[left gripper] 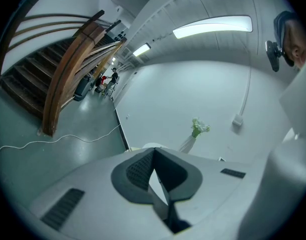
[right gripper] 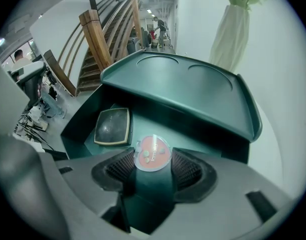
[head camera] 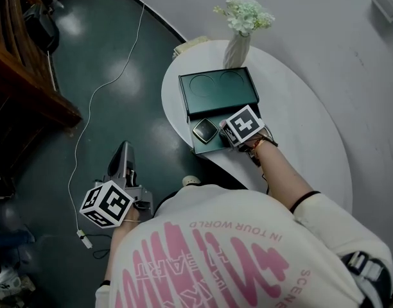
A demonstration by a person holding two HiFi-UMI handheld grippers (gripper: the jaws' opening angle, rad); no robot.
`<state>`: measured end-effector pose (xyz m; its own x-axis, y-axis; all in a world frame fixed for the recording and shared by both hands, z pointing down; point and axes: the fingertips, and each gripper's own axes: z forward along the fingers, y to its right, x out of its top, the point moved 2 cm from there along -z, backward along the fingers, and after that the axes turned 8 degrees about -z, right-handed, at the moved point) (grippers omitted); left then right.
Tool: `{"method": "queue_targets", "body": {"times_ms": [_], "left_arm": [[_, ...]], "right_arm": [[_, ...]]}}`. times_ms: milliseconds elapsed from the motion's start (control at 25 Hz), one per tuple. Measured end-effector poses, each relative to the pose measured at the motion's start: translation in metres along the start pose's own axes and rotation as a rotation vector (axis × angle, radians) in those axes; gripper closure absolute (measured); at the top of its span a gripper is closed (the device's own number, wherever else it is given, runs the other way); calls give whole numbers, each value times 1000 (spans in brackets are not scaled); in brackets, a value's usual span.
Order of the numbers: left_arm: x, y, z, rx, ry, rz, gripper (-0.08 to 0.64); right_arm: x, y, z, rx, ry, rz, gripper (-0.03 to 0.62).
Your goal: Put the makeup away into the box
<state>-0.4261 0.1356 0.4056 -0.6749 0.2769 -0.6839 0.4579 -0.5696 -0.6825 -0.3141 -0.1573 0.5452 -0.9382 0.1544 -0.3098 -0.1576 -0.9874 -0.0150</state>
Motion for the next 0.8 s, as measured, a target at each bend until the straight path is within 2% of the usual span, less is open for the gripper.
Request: {"method": "queue_targets", "body": {"times_ms": [480, 800], "left_arm": [[4, -5, -25, 19, 37, -4, 558], [-1, -3, -38, 13, 44, -3, 558]], "right_arm": [[-1, -1, 0, -30, -1, -16, 350], [0, 0, 1, -4, 0, 14, 348]]}}
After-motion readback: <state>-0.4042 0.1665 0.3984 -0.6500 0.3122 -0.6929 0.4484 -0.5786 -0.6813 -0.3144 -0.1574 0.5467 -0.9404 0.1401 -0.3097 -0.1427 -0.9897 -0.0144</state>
